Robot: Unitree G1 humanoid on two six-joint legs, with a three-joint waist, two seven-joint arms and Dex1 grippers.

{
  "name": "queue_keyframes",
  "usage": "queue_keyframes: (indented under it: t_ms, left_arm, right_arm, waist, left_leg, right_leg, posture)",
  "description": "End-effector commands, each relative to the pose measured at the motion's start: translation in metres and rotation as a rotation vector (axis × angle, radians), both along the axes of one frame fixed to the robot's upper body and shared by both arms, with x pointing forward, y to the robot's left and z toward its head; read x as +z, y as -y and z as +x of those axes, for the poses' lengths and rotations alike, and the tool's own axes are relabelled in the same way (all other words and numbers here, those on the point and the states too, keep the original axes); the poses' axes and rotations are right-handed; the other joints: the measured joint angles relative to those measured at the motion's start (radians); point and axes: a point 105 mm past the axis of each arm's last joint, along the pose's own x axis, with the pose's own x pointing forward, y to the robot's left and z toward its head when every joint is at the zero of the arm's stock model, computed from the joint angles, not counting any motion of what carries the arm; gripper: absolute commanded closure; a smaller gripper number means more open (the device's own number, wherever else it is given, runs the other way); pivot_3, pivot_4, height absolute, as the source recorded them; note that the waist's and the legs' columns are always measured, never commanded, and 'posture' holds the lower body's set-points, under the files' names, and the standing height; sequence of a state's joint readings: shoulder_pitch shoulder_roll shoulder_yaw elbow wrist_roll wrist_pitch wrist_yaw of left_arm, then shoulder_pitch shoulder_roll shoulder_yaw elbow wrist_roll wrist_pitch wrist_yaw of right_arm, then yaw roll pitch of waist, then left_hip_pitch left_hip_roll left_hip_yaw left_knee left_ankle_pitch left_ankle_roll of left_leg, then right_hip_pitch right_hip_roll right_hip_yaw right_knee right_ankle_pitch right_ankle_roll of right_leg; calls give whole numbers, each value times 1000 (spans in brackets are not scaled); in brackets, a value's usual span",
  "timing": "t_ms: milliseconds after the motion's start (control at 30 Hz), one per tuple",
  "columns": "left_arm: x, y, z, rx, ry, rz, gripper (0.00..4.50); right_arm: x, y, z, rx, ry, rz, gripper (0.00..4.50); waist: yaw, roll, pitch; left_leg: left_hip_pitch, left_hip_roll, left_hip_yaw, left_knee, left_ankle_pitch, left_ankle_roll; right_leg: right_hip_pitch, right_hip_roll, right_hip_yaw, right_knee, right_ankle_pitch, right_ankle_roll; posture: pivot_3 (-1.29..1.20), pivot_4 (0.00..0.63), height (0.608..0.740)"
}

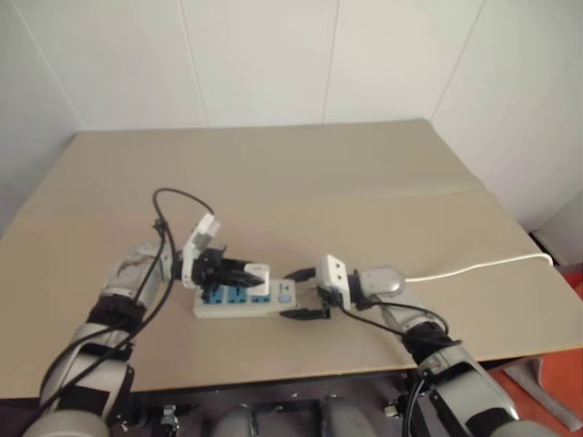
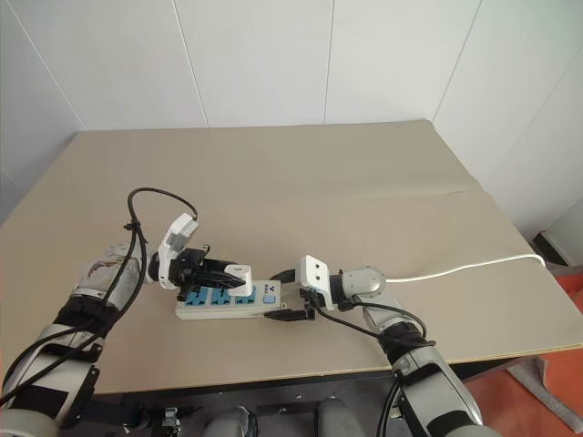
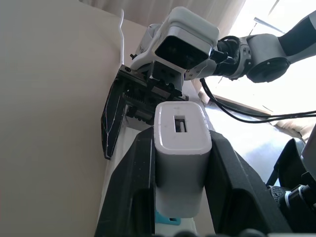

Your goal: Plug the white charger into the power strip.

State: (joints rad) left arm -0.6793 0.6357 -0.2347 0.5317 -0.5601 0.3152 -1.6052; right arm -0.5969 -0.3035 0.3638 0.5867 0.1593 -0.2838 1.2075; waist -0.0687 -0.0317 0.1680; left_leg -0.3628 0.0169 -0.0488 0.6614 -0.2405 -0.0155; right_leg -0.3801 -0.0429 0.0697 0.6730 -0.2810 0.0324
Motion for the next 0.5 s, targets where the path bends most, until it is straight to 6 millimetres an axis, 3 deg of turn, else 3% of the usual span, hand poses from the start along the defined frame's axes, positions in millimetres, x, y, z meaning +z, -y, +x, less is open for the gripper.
queue_keyframes:
  t_ms: [33,500]
  left_arm:
    - [12,1,4,-18,54,-11,3499]
    - [4,7,5,-42,49,5,3499]
  right_arm:
    - [-46,23,-4,-78,-94,-176,1088]
    - [-47,24,-6,-86,-91,-176,1088]
  waist:
    - [0,0,0]
    - [0,0,0]
  left_leg:
    - [0,0,0,0,0,0]
    - [0,0,0,0,0,0]
  right_leg:
    - [0,0,0,0,0,0]
    - [0,0,0,-1,0,1]
  posture:
    - [0,150,740]
    - [0,150,740]
